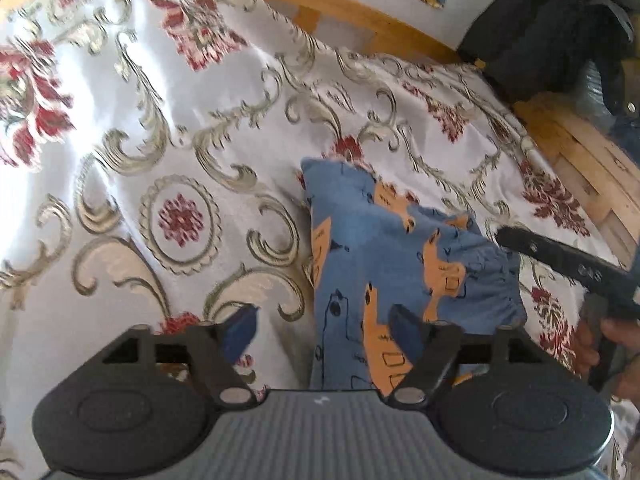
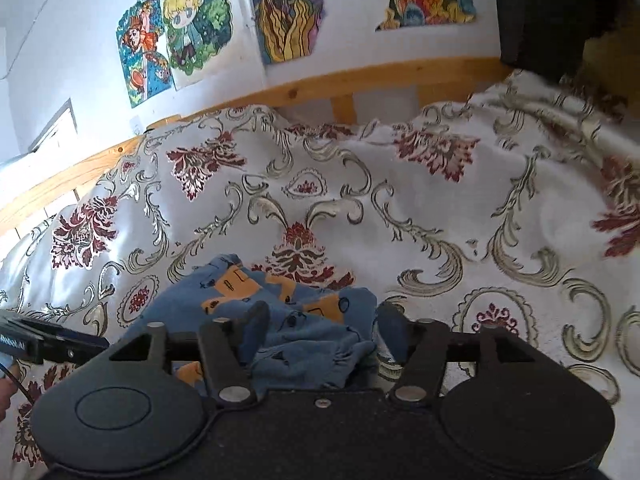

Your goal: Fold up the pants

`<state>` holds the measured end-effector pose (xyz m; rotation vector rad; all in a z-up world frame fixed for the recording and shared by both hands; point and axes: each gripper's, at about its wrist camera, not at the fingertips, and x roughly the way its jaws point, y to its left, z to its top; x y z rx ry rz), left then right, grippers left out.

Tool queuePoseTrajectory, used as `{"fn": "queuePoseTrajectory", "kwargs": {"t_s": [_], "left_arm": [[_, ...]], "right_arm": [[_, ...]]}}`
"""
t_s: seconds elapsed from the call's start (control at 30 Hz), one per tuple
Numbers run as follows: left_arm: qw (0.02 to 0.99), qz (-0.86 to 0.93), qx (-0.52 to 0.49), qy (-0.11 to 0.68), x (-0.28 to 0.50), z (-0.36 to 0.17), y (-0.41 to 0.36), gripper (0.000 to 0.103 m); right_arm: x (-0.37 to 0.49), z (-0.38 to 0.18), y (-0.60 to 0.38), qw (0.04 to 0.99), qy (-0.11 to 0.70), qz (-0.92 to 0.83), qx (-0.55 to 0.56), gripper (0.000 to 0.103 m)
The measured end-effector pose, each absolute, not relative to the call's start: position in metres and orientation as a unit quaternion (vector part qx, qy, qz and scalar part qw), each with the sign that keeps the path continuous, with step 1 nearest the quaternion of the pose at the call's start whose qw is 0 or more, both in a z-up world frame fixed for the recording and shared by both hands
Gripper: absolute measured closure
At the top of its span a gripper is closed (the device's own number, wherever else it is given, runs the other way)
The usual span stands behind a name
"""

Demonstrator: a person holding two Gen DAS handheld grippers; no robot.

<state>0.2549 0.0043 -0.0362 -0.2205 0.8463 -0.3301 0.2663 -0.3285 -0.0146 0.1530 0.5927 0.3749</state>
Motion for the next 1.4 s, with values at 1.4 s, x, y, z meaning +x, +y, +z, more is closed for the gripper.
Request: {"fn": "queuePoseTrajectory", "kwargs": {"t_s": [1.4], "left_arm": [[0.96, -0.065, -0.008, 0.273, 0.073, 0.045, -0.043, 0.0]], "right_arm": [[0.019, 0.063, -0.305, 0.978, 0.184, 0.021, 0.092, 0.001]]}}
